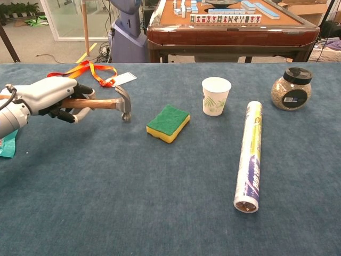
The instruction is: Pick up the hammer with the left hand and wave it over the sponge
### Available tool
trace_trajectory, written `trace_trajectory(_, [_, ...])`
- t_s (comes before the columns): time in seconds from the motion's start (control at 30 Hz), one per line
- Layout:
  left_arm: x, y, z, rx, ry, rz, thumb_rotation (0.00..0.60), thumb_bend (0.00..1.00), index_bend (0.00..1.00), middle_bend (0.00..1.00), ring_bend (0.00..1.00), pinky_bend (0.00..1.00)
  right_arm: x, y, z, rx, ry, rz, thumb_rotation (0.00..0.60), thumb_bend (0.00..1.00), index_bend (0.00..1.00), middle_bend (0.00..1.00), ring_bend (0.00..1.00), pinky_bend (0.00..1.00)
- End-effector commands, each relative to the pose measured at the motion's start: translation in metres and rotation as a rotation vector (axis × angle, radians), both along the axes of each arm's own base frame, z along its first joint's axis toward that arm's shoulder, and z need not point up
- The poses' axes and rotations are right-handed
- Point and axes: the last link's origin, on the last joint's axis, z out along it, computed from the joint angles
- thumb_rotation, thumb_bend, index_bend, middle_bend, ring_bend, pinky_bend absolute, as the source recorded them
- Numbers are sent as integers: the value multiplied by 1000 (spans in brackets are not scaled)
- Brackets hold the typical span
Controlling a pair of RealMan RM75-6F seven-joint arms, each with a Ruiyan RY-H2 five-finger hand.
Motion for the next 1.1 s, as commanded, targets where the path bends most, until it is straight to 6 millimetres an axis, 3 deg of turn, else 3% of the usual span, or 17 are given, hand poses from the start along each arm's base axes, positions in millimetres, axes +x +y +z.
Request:
trace_trajectory(0.03, [-2, -1, -2, 1, -23, 36, 600, 513, 659, 724, 625, 741, 0, 0, 0, 0, -1, 0, 600, 174, 364, 414, 312, 328])
trace_trajectory(0.13, [-4, 0, -2, 12, -40, 86, 600, 410, 472, 537, 472, 647, 0, 0, 1, -1, -5, 0, 600, 173, 364, 414, 312, 328])
trace_trajectory(0.23, [-5, -1, 0, 5, -40, 117, 598, 337, 267, 325, 261, 464, 0, 1, 1, -2, -8, -2, 600, 174, 364, 414, 312, 328])
trace_trajectory(0.3, [-4, -3, 4, 6, -47, 135, 567, 310, 182, 241, 184, 384, -1, 1, 1, -3, -8, -2, 600, 174, 364, 414, 312, 328])
trace_trajectory(0.4, [-2, -7, 13, 14, -61, 153, 529, 287, 125, 203, 154, 343, 0, 1, 1, -3, -10, -2, 600, 173, 364, 414, 312, 328])
trace_trajectory(0.47, [-3, -12, 21, 27, -63, 168, 529, 283, 116, 202, 155, 336, 0, 1, 2, -4, -12, -2, 600, 174, 364, 414, 312, 328])
trace_trajectory(0.6, [-9, -25, 39, 63, -65, 202, 599, 283, 134, 202, 166, 336, -1, 1, 3, -7, -14, -3, 600, 174, 364, 414, 312, 328])
trace_trajectory(0.83, [-30, -63, 82, 133, -26, 379, 600, 283, 253, 202, 187, 336, 0, 1, 3, -13, -6, 5, 600, 174, 364, 414, 312, 328])
trace_trajectory(1.1, [-50, -108, 128, 228, -21, 474, 600, 283, 264, 202, 187, 336, 2, -1, 1, -11, 2, 40, 600, 174, 364, 414, 312, 328])
